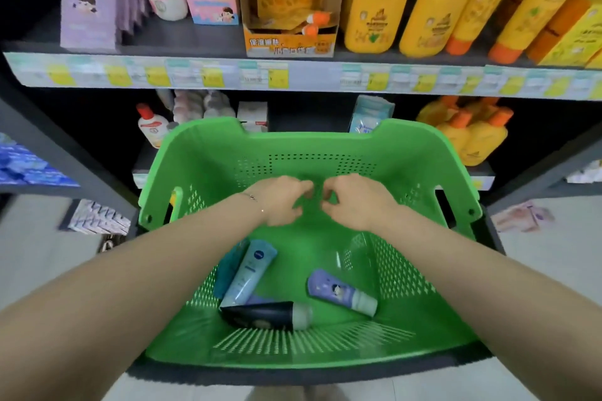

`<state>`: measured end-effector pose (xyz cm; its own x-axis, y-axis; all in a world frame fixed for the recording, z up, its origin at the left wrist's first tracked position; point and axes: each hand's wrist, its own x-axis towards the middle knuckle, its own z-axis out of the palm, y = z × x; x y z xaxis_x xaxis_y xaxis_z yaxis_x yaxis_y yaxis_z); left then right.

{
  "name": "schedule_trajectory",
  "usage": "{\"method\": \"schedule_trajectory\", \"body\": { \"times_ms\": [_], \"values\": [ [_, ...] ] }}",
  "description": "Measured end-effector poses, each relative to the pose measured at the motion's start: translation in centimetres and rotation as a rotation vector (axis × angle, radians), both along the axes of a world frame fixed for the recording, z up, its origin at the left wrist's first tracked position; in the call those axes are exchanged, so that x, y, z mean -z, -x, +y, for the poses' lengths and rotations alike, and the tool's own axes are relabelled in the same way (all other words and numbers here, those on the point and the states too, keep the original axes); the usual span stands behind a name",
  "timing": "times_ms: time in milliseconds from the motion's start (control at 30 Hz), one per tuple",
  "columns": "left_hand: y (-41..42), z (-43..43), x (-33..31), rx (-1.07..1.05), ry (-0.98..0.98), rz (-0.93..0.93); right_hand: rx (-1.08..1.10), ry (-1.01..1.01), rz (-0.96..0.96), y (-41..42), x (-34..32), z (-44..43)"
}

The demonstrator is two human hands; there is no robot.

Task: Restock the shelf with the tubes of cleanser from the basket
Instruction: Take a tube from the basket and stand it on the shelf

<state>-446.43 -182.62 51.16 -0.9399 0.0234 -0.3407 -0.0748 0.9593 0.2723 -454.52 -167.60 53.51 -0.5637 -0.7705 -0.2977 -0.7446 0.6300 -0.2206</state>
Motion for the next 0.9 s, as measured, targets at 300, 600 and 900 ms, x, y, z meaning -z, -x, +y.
{"method": "schedule_trajectory", "body": {
  "times_ms": [300,600,900],
  "values": [
    [0.2,-1.1,7.2,-0.202,-0.129,-0.233,0.026,-0.190,-0.115,1.3,3.5,1.6],
    [-3.1,-1.6,13.4,-0.330,-0.087,-0.389,0.013,-0.335,-0.230,0.4,5.7,1.6],
    [-5.5,-1.9,15.8,-0.391,0.065,-0.540,-0.064,-0.561,-0.405,-1.4,9.3,3.2]
  ]
}}
